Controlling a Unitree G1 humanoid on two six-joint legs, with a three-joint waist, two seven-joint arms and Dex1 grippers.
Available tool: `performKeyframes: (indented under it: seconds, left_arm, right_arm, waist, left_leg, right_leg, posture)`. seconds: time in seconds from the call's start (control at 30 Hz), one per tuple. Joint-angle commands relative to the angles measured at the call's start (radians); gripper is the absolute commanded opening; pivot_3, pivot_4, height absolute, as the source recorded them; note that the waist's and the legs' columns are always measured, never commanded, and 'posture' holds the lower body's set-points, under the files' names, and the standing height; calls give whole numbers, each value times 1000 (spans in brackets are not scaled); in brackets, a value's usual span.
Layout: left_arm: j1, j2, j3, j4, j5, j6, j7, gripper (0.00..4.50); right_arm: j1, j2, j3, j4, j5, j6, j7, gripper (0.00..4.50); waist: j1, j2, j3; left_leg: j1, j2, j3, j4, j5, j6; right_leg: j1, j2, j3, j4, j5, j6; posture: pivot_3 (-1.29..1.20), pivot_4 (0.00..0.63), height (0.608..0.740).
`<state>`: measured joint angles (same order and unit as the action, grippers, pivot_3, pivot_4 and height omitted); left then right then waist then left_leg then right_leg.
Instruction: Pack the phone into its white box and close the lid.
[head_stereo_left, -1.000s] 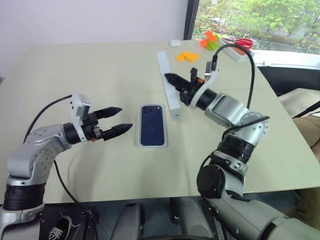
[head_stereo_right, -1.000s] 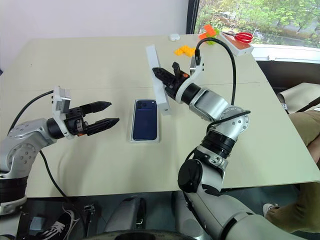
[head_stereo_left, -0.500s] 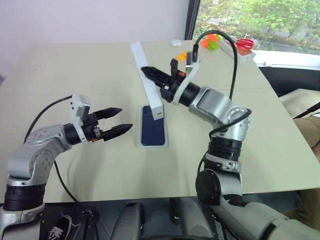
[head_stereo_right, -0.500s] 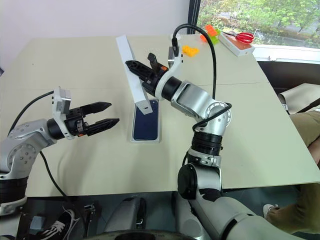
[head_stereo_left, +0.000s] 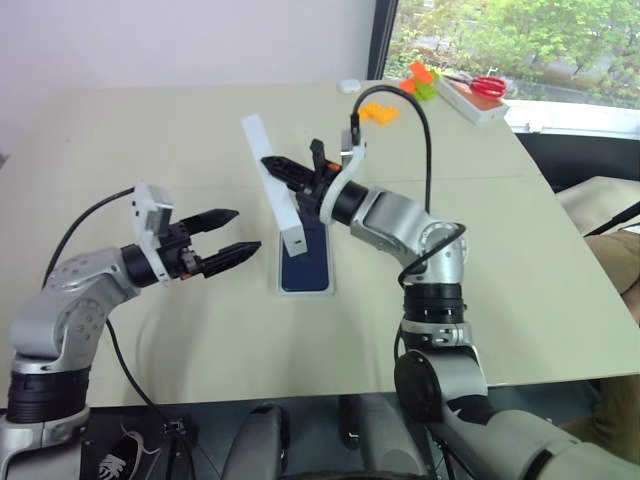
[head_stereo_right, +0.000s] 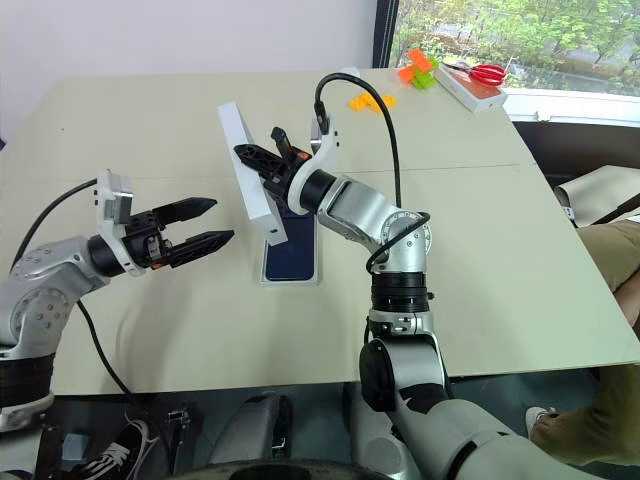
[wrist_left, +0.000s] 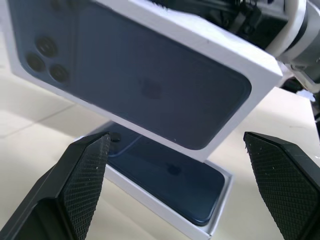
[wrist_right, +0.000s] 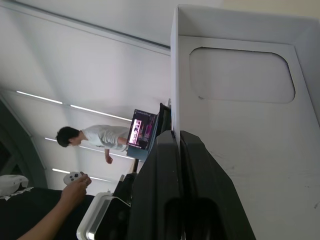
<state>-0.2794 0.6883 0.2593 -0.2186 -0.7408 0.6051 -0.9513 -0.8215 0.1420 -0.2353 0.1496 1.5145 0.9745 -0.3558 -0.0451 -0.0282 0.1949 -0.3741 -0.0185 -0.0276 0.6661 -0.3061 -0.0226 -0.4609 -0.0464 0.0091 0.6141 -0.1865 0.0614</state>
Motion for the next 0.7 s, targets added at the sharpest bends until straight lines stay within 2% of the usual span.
performKeyframes:
  seconds: [0.03,0.1,0.13,0.2,0.33,0.43,0.47,0.7]
  left_arm:
    - [-10,27,51,-30,-21,-11,6,4500]
    - [-6,35,49,-30,-22,-6,3,4500]
    - [-1,41,47,-29,-30,7,-5,4251]
    - [6,42,38,-23,-17,4,2,3676]
    - [24,19,17,-38,-38,22,-1,1732]
    - [11,-35,-7,-42,-5,-5,57,222]
    - [9,-57,-18,-43,10,-22,79,102]
    - [23,-144,-66,-54,68,-73,151,102]
  right_arm:
    - [265,109,10,0,13,-28,30,40]
    - [280,89,27,0,20,-46,47,40]
    - [288,73,37,1,18,-48,58,9]
    - [298,56,41,9,19,-56,71,0]
    - [301,58,52,-3,32,-73,65,0]
    - [303,55,58,4,18,-89,79,0]
    - [307,51,62,1,8,-95,87,0]
    - [324,1,65,16,-41,-108,127,0]
  waist:
    - [6,-4,-10]
    - [5,4,-6]
    - [1,5,-7]
    - [-2,4,-8]
    - [1,4,-8]
    - [1,4,-8]
    - [1,4,-8]
    - [1,4,-8]
  left_leg:
    - [1,1,-2,-1,-1,1]
    - [0,0,-3,0,-2,3]
    - [1,-3,2,1,-2,3]
    - [4,-2,3,2,-2,3]
    - [11,1,2,1,-2,3]
    - [16,2,1,1,-2,3]
    - [16,2,1,1,-2,3]
    - [17,1,1,1,-2,3]
  right_leg:
    - [3,0,-1,-1,0,0]
    - [5,-1,-3,-2,-2,0]
    - [2,-4,1,0,-2,0]
    - [7,-2,3,-3,-1,2]
    - [13,2,3,-3,-2,2]
    - [17,3,2,-3,-2,2]
    - [18,3,2,-3,-2,2]
    - [18,2,3,-4,-2,2]
  posture:
    - [0,150,740]
    - [0,150,740]
    - [0,150,740]
    - [0,150,740]
    - [0,150,740]
    - [0,150,740]
    - [0,150,740]
    - [0,150,740]
